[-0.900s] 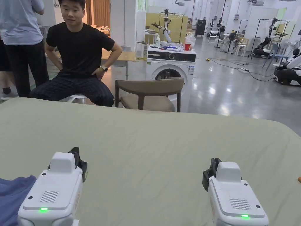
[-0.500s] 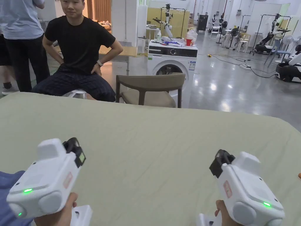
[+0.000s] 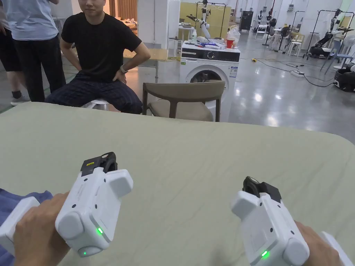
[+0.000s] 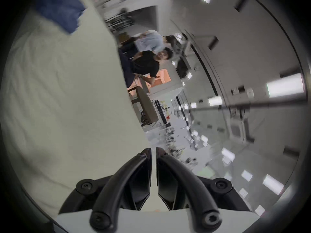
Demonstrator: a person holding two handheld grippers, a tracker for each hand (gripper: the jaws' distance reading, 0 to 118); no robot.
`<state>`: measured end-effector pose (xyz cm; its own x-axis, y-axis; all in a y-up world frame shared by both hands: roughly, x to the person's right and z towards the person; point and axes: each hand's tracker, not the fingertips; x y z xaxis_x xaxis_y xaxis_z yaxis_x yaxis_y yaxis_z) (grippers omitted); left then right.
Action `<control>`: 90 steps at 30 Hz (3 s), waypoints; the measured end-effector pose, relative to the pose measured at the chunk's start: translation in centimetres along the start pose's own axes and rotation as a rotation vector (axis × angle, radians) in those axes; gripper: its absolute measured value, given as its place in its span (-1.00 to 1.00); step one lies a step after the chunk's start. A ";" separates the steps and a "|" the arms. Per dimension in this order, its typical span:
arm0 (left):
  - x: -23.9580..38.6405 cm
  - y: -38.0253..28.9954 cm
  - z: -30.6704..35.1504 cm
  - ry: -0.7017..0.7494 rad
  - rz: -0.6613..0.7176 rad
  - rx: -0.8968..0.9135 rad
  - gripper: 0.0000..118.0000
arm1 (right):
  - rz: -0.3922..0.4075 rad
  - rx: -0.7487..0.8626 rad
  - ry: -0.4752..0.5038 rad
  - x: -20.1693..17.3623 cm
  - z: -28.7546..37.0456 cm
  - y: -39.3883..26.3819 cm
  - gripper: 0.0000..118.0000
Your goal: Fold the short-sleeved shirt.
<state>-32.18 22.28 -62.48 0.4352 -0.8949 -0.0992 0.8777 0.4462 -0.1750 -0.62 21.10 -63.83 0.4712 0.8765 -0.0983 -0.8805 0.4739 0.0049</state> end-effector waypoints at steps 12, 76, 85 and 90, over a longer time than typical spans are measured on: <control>-3.0 -1.8 0.3 -0.036 1.266 -0.056 -1.00 | -1.223 -0.138 -0.066 2.6 0.6 -2.0 -0.93; -15.3 -27.6 0.7 -0.164 1.218 -0.620 -1.00 | -1.015 -0.165 0.082 -1.6 0.9 -0.7 -0.93; -22.5 -13.7 -0.7 -0.240 1.156 -0.234 -1.00 | -1.022 -0.135 0.047 0.2 2.1 -1.1 -0.93; -21.8 -6.1 -1.5 -0.343 1.129 -0.076 -1.00 | -1.025 -0.131 0.022 1.3 2.8 -2.0 -0.93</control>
<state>-47.38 39.11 -60.72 0.9980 0.0557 0.0310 -0.0477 0.9752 -0.2162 1.90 21.57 -61.14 0.9984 0.0549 -0.0124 -0.0563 0.9783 -0.1993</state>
